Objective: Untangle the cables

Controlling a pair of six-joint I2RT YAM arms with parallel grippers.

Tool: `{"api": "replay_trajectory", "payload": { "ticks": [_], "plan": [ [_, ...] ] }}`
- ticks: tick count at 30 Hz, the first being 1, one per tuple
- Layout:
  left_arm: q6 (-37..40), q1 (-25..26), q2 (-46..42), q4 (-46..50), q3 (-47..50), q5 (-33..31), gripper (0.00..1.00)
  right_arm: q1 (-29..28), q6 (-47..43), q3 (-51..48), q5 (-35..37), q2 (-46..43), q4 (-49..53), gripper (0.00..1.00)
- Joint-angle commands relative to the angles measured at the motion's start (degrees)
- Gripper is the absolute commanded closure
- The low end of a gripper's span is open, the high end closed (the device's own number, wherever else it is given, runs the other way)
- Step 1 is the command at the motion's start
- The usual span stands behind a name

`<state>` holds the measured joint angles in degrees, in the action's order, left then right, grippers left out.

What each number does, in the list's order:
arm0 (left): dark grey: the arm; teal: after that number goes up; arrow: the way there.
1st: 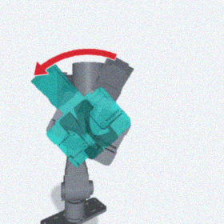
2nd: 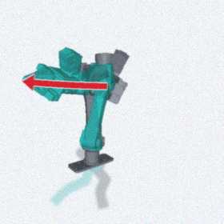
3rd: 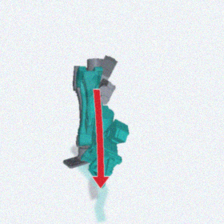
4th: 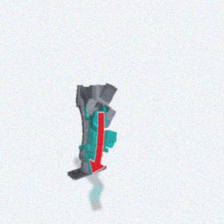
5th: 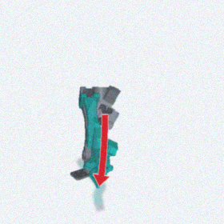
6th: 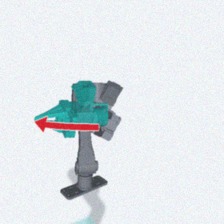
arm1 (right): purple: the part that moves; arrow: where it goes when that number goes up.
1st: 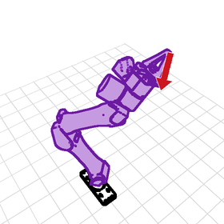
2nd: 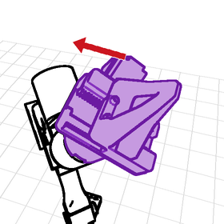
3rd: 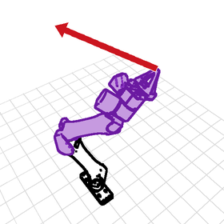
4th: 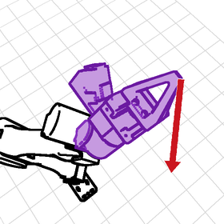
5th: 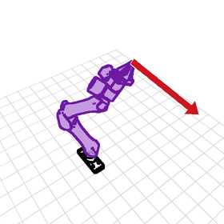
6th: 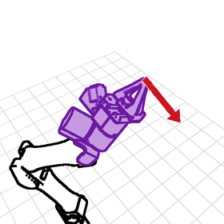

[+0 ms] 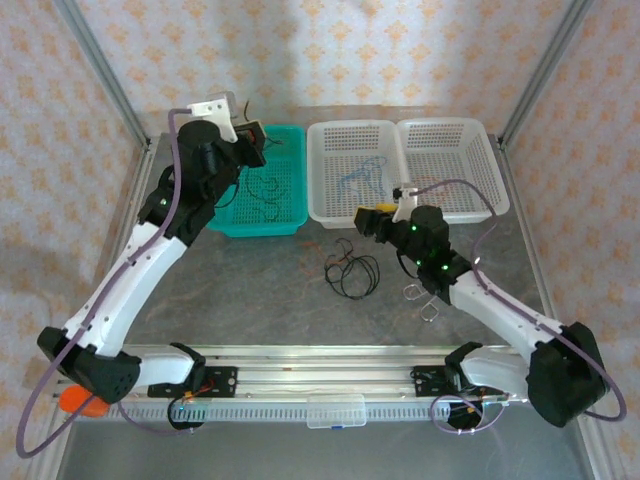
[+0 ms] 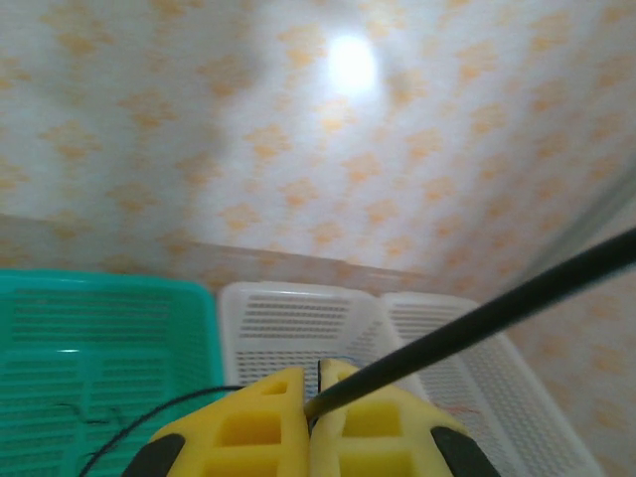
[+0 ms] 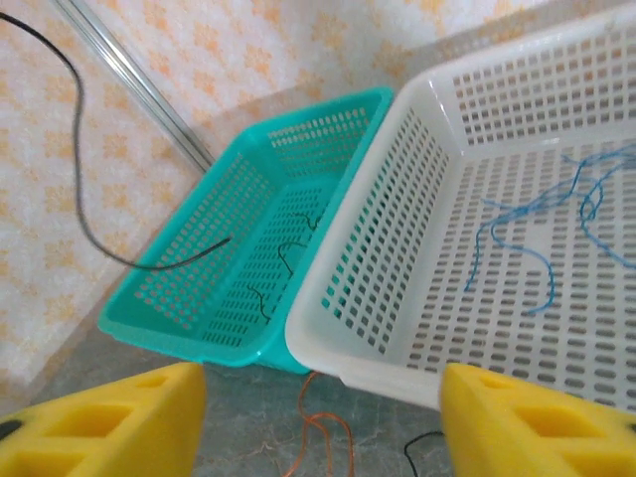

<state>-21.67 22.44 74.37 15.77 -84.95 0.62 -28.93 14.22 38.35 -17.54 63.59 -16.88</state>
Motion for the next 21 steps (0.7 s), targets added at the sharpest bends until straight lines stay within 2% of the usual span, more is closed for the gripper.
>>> {"api": "replay_trajectory", "payload": {
  "ticks": [1, 8, 11, 15, 19, 21],
  "plan": [
    [1.71, -1.83, 2.96, 5.16, -3.93, -7.77, 1.00, -0.24, 0.56, 4.02, 3.57, -2.01, 6.55, 0.27],
    [4.28, -4.76, 11.05, 7.03, -9.27, -11.72, 1.00, -0.24, 1.26, 14.80, 11.72, 1.66, 20.07, 0.09],
    [5.52, -5.62, 15.48, 8.39, -12.53, -13.41, 1.00, -0.18, 2.98, 16.47, 14.99, 2.34, 21.42, 0.00],
    [6.84, -6.35, 21.29, 10.39, -16.26, -12.68, 1.00, -0.16, 6.06, 16.29, 16.83, 1.97, 21.49, 0.00],
    [7.00, -6.49, 28.55, 15.69, -21.67, -10.47, 1.00, -0.17, 1.31, 14.34, 12.02, 0.82, 20.02, 0.00],
    [6.75, -6.44, 31.80, 18.40, -24.04, -10.14, 1.00, -0.16, 1.81, 13.86, 12.96, 0.83, 19.69, 0.00]
  ]
}}
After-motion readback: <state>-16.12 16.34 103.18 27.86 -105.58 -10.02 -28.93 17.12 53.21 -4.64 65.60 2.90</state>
